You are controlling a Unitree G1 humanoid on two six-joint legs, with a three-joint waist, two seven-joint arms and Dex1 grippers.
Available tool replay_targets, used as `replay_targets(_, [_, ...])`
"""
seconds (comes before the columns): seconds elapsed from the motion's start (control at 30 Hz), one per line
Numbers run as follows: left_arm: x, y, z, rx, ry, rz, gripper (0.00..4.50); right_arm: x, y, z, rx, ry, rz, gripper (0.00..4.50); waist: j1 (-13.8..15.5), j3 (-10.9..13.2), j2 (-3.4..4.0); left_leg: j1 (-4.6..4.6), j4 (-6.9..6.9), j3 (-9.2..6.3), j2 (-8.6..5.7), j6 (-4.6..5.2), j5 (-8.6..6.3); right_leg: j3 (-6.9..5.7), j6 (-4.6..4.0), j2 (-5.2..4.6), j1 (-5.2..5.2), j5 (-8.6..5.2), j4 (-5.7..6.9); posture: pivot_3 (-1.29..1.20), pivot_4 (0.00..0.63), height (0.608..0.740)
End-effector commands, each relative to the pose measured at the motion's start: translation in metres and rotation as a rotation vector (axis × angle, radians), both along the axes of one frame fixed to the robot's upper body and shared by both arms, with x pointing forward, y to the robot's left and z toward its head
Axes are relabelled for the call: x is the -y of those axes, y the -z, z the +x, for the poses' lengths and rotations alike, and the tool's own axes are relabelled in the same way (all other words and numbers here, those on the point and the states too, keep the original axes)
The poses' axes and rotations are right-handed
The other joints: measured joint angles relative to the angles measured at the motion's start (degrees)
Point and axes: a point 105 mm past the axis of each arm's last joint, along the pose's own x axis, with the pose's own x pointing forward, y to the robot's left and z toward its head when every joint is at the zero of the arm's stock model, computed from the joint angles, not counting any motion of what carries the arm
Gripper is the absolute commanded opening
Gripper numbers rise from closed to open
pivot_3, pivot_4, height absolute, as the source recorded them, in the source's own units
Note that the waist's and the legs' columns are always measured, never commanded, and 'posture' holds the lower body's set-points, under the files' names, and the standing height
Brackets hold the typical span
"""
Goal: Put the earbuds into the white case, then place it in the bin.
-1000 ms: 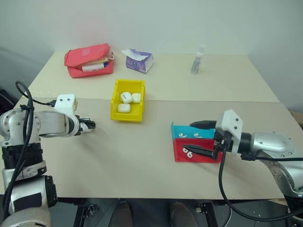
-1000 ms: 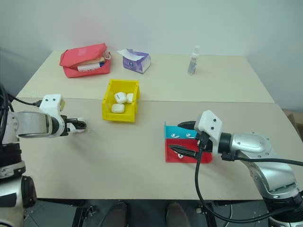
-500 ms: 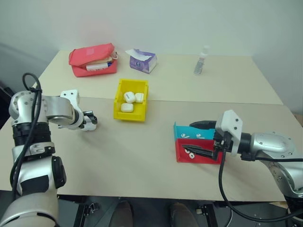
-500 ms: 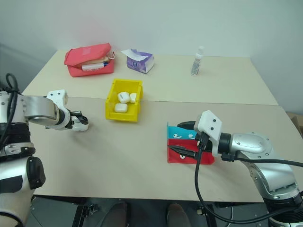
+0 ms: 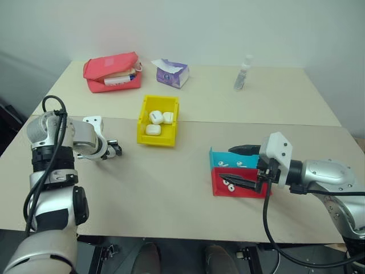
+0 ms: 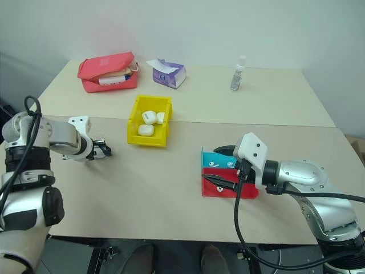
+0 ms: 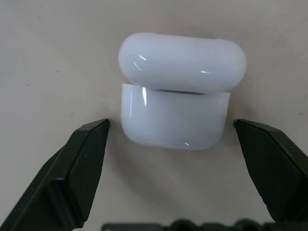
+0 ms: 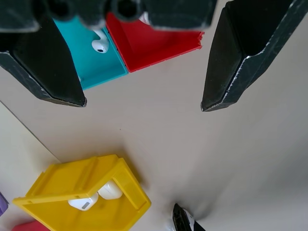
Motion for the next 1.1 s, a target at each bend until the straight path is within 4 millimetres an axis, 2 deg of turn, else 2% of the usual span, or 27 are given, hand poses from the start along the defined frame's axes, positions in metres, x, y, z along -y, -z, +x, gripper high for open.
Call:
replay_targets(0.03, [-0.001, -0.012, 0.006, 0.055, 0.008, 0.015, 4.5, -0.003, -0.011, -0.004, 0.036, -0.015, 0.012, 4.44, 0.0, 0.0, 0.0, 0.0, 0.0, 0.0, 0.0, 0.0, 0.0, 0.0, 0.0, 0.0, 0.0, 0.0, 0.0, 0.0, 0.15, 0.74])
replay_targets(0.3, [0.001, -0.009, 0.007, 0.044, 0.023, 0.016, 4.5, -0.003, -0.011, -0.006, 0.033, -0.016, 0.011, 4.44, 0.0, 0.0, 0.0, 0.01, 0.01, -0.05, 0.0, 0.01, 0.0, -0.05, 0.0, 0.0, 0.06, 0.0, 0.0, 0.0, 0.15, 0.74])
replay_targets(0.47, [-0.001, -0.008, 0.008, 0.055, 0.025, 0.042, 3.45, -0.002, -0.011, -0.007, 0.034, -0.012, 0.009, 4.5, 0.0, 0.0, 0.0, 0.04, 0.02, -0.1, 0.0, 0.01, 0.0, -0.09, 0.0, 0.0, 0.12, 0.0, 0.0, 0.0, 0.15, 0.74])
replay_targets(0.53, [-0.004, -0.011, 0.008, 0.071, 0.017, 0.054, 2.88, -0.002, -0.011, -0.007, 0.036, -0.01, 0.009, 4.5, -0.1, 0.0, 0.0, 0.03, 0.02, -0.12, 0.0, 0.01, 0.0, -0.12, 0.0, 0.0, 0.13, 0.0, -0.01, 0.0, 0.15, 0.74])
replay_targets(0.67, [-0.014, -0.026, 0.007, 0.164, 0.015, 0.104, 2.79, -0.001, -0.01, -0.007, 0.036, -0.005, 0.007, 4.5, -0.2, 0.0, 0.0, 0.01, 0.01, -0.14, 0.0, 0.01, 0.0, -0.13, 0.0, 0.0, 0.12, 0.0, -0.02, 0.0, 0.15, 0.74])
replay_targets(0.8, [-0.02, -0.051, 0.005, 0.383, 0.049, 0.154, 2.79, 0.001, -0.009, -0.008, 0.033, -0.003, 0.007, 4.5, -0.5, 0.0, 0.0, -0.02, 0.0, -0.16, 0.0, 0.01, 0.0, -0.13, 0.0, -0.01, 0.09, 0.0, -0.03, 0.0, 0.15, 0.74])
replay_targets(0.87, [-0.016, -0.08, 0.003, 0.665, 0.135, 0.224, 2.79, 0.001, -0.008, -0.008, 0.032, -0.004, 0.008, 4.5, -0.8, 0.0, 0.0, -0.02, 0.0, -0.17, 0.0, 0.0, 0.0, -0.15, 0.0, -0.02, 0.1, 0.0, -0.02, 0.0, 0.15, 0.74])
replay_targets(0.93, [-0.001, -0.105, -0.004, 0.943, 0.218, 0.228, 2.79, -0.001, -0.007, -0.007, 0.033, -0.008, 0.013, 4.5, -0.8, 0.0, 0.0, 0.0, -0.02, -0.15, 0.01, -0.06, 0.03, -0.12, 0.0, -0.04, 0.12, 0.0, -0.04, 0.0, 0.15, 0.74])
replay_targets(0.97, [0.004, -0.111, -0.008, 1.024, 0.237, 0.208, 2.79, -0.002, -0.007, -0.007, 0.033, -0.009, 0.016, 4.5, -0.5, 0.0, 0.0, -0.01, -0.01, -0.16, 0.01, -0.13, 0.08, -0.16, -0.01, -0.05, 0.13, 0.0, -0.03, 0.0, 0.15, 0.74])
replay_targets(1.03, [0.022, -0.115, -0.013, 1.103, 0.334, 0.014, 2.79, -0.004, -0.007, -0.007, 0.035, -0.014, 0.019, 4.5, 0.1, 0.0, 0.0, 0.03, 0.03, -0.19, 0.01, -0.13, 0.08, -0.24, -0.02, -0.06, 0.23, 0.01, -0.02, 0.0, 0.15, 0.74])
replay_targets(1.1, [0.054, -0.122, -0.021, 1.184, 0.525, -0.142, 2.79, -0.006, -0.008, -0.007, 0.037, -0.022, 0.022, 4.5, 0.4, 0.0, 0.0, 0.1, 0.06, -0.25, 0.01, -0.09, 0.06, -0.31, -0.02, -0.06, 0.36, 0.02, -0.03, 0.0, 0.15, 0.74])
